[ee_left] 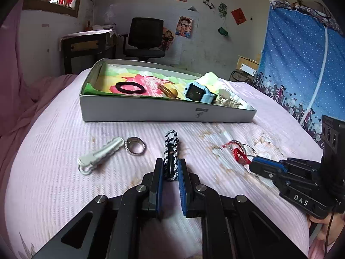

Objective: Organize jewelry
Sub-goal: 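Grasp the black-and-white hair clip with the left tool while the right tool grasps the red beaded bracelet, then carry the hair clip and red bracelet into the box and open both tools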

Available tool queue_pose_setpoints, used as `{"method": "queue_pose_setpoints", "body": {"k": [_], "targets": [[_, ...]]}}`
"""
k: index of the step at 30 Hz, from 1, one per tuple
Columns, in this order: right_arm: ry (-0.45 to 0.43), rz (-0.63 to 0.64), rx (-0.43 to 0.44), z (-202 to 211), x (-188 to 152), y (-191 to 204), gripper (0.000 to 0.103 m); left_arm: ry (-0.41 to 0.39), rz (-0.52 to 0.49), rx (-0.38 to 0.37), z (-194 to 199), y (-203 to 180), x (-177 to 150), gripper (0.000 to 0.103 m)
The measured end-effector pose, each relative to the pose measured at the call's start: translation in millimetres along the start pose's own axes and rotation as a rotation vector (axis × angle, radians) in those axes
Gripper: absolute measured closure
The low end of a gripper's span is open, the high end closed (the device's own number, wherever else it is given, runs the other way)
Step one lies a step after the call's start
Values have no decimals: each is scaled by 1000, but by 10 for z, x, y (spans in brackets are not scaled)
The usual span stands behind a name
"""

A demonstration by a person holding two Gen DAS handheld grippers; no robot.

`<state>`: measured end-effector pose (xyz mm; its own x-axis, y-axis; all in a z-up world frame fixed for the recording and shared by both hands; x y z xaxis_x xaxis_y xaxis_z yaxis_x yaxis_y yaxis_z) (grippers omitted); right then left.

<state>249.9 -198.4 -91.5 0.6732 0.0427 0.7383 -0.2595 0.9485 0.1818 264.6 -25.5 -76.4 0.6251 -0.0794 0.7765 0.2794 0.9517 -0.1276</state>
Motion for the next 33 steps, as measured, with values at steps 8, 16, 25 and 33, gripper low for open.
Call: {"method": "queue_pose_setpoints", "body": {"k": [8,16,25,33], "targets": [[-56,7,-8,99,34,10,96,-40,-28,-14,149,-191,-93,91],[-148,5,16,297,146,18,97,-100,-32,-28,338,-312,-97,91],[-234,-3,23,462,303,13,97,-150,4,-17,466,-287,14,91],[-285,-8,19,528,444,-11,97,-212,8,24,554,-244,218,91]]}}
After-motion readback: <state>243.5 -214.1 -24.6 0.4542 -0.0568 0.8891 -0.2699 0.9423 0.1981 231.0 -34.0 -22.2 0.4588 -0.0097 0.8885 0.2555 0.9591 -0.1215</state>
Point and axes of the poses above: each gripper's, at about its wrist camera, not at the fingertips, and z roughly against the way its jaws point, y to its left, x to its top, the point moved 9 cm from there along -z, roughly the way its jaws point, and after that the axes turned 2 degrees about x, right-handed, at the moved point
